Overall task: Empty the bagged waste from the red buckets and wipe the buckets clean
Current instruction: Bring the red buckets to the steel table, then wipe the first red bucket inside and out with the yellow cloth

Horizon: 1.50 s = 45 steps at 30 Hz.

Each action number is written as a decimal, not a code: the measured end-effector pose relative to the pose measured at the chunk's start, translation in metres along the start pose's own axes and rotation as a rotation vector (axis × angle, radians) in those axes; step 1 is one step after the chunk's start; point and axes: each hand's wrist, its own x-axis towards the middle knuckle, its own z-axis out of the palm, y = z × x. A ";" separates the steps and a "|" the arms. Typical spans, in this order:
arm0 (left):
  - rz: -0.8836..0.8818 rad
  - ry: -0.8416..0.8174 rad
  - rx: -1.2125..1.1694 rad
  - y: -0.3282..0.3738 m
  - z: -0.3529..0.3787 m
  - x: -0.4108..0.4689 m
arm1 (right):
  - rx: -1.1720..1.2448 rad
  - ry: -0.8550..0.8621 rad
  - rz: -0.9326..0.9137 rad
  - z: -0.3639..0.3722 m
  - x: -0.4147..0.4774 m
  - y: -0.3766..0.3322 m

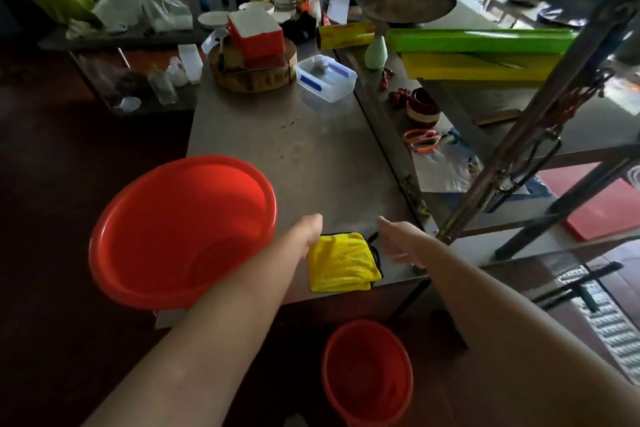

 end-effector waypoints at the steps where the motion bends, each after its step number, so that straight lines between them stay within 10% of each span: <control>1: -0.006 0.049 0.032 -0.013 0.006 0.008 | -0.023 0.018 -0.008 0.006 0.010 0.009; 17: 0.003 0.136 0.197 -0.154 0.088 0.110 | -0.617 0.040 -0.350 0.122 0.112 0.152; 26: -0.126 0.162 -0.273 -0.150 0.093 0.119 | -0.737 0.057 -0.353 0.125 0.116 0.166; 34: -0.011 -0.064 -0.398 -0.068 0.074 0.062 | -0.515 0.292 -0.445 0.099 0.071 0.111; 45: 0.472 0.070 0.007 0.021 -0.019 -0.054 | -0.034 0.326 -0.696 0.046 -0.040 -0.022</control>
